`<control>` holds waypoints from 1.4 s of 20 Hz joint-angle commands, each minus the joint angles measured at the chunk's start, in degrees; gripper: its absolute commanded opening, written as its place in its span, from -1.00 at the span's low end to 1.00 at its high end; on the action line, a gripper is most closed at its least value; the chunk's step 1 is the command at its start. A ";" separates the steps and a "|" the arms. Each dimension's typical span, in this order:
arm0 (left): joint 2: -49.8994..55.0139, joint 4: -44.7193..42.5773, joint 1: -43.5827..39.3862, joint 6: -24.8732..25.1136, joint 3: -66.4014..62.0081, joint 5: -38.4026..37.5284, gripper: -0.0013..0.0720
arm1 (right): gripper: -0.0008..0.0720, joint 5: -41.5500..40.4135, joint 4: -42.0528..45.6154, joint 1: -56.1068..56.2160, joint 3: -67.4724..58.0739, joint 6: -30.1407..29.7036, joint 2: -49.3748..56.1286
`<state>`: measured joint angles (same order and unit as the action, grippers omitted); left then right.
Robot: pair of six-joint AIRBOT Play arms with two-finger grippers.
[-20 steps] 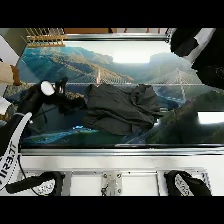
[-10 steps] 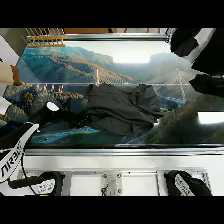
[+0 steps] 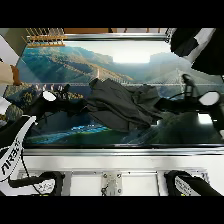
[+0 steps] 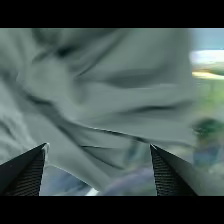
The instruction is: Fold the clothes and pants, and hang the long-sleeved shirts on hangers.
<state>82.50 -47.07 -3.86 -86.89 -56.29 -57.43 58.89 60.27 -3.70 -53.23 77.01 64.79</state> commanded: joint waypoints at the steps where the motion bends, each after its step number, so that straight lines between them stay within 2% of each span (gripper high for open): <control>1: -1.11 -1.46 0.50 0.09 -0.92 -0.92 -0.91 | 0.92 -10.29 0.02 14.10 0.00 -3.74 6.84; 4: -1.11 -1.42 0.44 0.09 -0.92 -0.96 -0.91 | 0.92 -16.09 0.20 22.32 -4.46 -3.74 13.00; 7: -1.11 -1.42 0.44 0.09 -0.92 -0.98 -0.91 | 0.92 -16.63 0.13 25.35 -9.79 -3.69 18.93; 8: -1.11 -1.42 0.44 0.09 -0.92 -0.98 -0.91 | 0.84 -16.59 0.07 25.86 -11.39 -3.72 20.41; 9: -1.11 -1.42 0.44 0.07 -0.92 -1.05 -0.91 | 0.46 -16.63 0.02 26.12 -12.57 -3.72 21.35; 10: -1.11 -1.42 0.44 0.07 -0.92 -1.07 -0.91 | -0.18 -16.68 0.04 26.18 -13.60 -3.72 21.81; 11: -1.16 -1.40 0.44 0.04 -0.94 -1.25 -0.91 | -0.91 -16.96 0.55 26.03 -14.47 -3.69 21.62; 14: -3.76 -1.40 2.67 -0.79 -3.98 -2.64 -0.92 | -0.92 -15.67 5.31 22.86 -20.50 -2.12 16.87; 17: -11.17 -1.18 6.54 -0.83 -13.62 -5.81 -0.92 | -0.92 -14.23 11.08 15.72 -29.42 1.22 6.51; 22: -23.87 -1.38 5.95 -2.05 -28.02 -4.61 -0.92 | -0.93 -12.94 11.17 2.40 -34.32 7.26 -11.04; 26: -29.75 -6.05 5.75 -3.67 -30.64 -4.13 -0.91 | -0.92 -3.10 13.60 -7.65 -34.29 13.68 -18.45; 28: -30.14 -10.01 5.75 -5.75 -30.47 -6.51 -0.91 | -0.92 4.83 14.29 -10.62 -34.14 13.90 -19.17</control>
<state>54.72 -52.21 1.93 -90.37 -85.52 -62.41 54.04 72.84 -9.04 -87.11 87.88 48.88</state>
